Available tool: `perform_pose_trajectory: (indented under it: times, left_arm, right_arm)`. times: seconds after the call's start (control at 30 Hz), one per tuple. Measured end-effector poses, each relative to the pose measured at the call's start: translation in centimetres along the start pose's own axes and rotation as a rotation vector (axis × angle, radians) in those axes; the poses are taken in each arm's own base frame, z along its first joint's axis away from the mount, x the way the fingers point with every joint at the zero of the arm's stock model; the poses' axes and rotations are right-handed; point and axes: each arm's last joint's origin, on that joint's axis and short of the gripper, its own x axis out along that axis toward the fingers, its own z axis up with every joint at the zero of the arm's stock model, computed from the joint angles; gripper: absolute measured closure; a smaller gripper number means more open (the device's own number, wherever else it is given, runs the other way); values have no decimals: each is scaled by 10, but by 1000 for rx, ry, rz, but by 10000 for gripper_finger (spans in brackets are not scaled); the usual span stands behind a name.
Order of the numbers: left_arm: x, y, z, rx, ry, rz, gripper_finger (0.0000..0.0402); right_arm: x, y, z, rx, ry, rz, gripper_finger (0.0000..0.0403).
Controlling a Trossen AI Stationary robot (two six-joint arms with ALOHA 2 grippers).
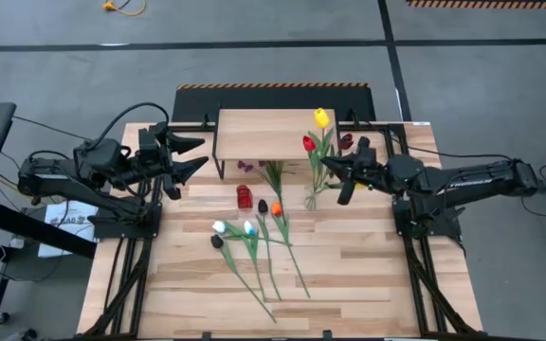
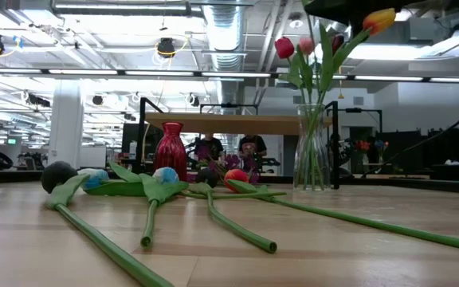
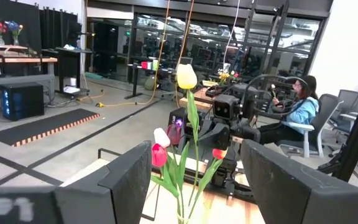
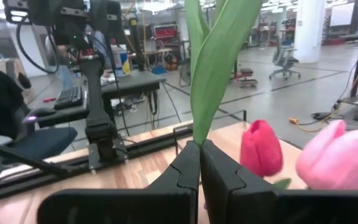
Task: Pick and place flowers into a vace then onto a shelf
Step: Put the yellow tulip into the transparent vase
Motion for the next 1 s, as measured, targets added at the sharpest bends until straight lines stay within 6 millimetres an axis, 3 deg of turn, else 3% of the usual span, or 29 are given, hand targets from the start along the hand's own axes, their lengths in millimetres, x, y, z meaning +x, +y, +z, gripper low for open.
perform_pose_trajectory:
  times: [0.23,0.67,0.8,1.0]
  left_arm:
    - [0,0,0,-4,0,0,166]
    - [0,0,0,-2,2,1,166]
    - [7,-3,-3,46,10,2,166]
    - [36,-14,-18,115,43,4,166]
  right_arm:
    - [-5,-8,3,21,14,40,403]
    - [6,-5,-2,24,11,35,403]
    - [7,-5,-1,27,0,35,403]
    - [7,-5,-1,22,-5,35,403]
